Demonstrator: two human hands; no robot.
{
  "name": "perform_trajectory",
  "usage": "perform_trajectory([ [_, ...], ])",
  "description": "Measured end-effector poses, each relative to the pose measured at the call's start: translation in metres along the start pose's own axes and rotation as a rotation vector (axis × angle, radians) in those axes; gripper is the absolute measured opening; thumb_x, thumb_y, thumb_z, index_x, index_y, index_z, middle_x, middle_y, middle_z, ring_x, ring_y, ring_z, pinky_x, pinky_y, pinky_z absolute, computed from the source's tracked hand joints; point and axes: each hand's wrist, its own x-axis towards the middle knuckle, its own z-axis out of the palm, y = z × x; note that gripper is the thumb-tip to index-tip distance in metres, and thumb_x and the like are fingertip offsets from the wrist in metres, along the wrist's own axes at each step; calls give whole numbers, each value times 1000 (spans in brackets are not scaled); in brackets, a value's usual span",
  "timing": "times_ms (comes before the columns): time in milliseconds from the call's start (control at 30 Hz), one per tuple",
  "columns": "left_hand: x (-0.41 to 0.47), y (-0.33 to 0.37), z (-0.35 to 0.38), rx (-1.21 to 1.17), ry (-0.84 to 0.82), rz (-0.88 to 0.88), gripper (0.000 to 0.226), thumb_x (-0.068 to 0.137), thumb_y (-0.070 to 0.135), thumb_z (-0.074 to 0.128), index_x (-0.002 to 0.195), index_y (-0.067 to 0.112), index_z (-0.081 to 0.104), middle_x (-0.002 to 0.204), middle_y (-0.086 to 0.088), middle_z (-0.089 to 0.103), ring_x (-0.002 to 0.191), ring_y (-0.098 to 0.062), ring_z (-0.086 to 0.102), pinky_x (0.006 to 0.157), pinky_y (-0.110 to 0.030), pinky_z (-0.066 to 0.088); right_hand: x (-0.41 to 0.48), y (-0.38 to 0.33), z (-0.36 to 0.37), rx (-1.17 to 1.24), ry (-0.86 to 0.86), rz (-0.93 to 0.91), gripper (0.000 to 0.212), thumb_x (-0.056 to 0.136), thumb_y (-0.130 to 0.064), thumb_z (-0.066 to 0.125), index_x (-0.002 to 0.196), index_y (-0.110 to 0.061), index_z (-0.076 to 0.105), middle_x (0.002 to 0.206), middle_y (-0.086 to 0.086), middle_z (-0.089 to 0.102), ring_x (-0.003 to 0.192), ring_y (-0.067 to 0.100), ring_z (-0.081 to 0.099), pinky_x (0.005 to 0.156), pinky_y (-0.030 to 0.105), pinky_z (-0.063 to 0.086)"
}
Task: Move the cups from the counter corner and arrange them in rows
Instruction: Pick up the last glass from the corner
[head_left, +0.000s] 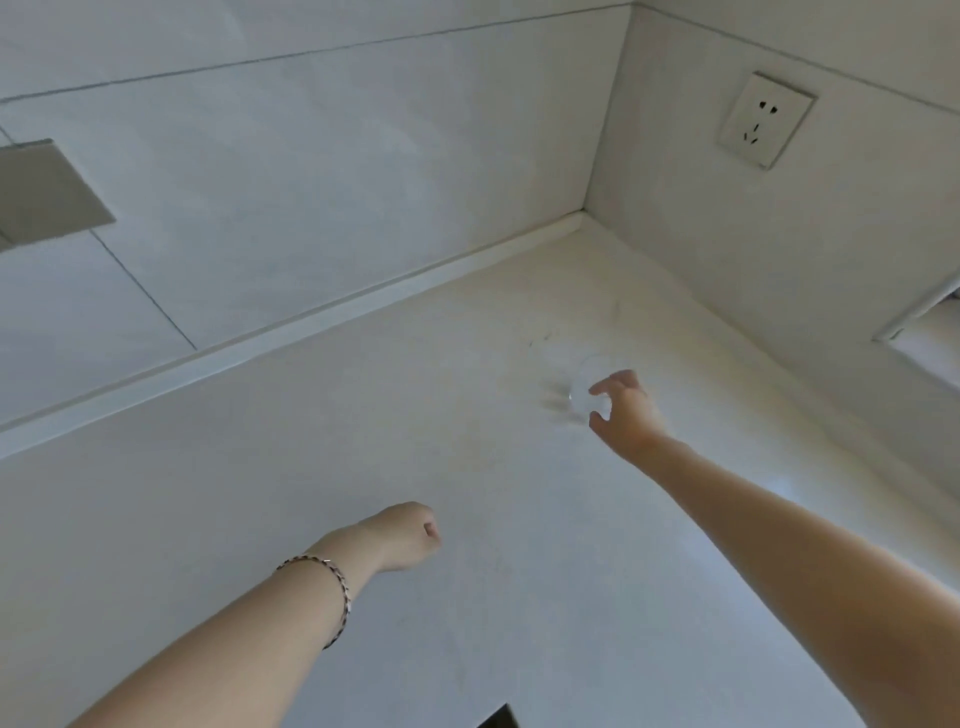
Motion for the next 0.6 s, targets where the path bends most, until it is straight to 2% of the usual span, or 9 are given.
perform_trajectory([
  [100, 10, -1, -3, -21, -14, -18, 31, 85, 11, 39, 59, 25, 30, 85, -3, 40, 78, -16, 33, 57, -26, 24, 32, 6, -7, -143, -26, 42, 70, 83, -23, 65, 145, -18, 32, 151, 8, 24, 137, 31, 27, 113, 40, 28],
  [167, 12, -5, -5, -43, -20, -49, 29, 85, 13, 39, 60, 26, 31, 85, -2, 41, 78, -17, 35, 60, -26, 26, 49, 9, -6, -155, -126, 91, 84, 82, -28, 69, 149, -22, 19, 155, 6, 17, 139, 34, 24, 112, 44, 27],
  [233, 13, -13, -5, -54, -28, -69, 30, 86, 14, 39, 60, 28, 32, 86, -2, 42, 78, -17, 35, 58, -26, 25, 61, 11, 1, -103, -202, 127, 90, 80, -28, 71, 150, -21, 14, 156, 6, 12, 138, 38, 27, 111, 45, 30],
  [333, 11, -28, -4, -95, -22, -111, 28, 87, 19, 41, 61, 29, 36, 88, -1, 46, 79, -18, 41, 66, -27, 32, 74, 9, 8, -57, -153, 174, 91, 78, -23, 74, 150, -19, 18, 153, 9, 19, 132, 39, 36, 107, 41, 36],
  [433, 4, -38, -1, -120, -5, -139, 23, 88, 21, 43, 68, 29, 44, 91, 1, 53, 83, -18, 49, 76, -30, 43, 77, 6, 7, -14, -123, 207, 91, 71, -21, 79, 147, -16, 28, 144, 11, 29, 126, 38, 44, 104, 40, 43],
  [600, -23, -55, 8, -176, -1, -157, 11, 89, 19, 41, 83, 23, 49, 91, 0, 52, 79, -18, 47, 67, -25, 36, 50, -14, 15, -94, -157, 143, 85, 63, -31, 84, 136, -20, 43, 132, 8, 40, 116, 34, 53, 95, 35, 47],
])
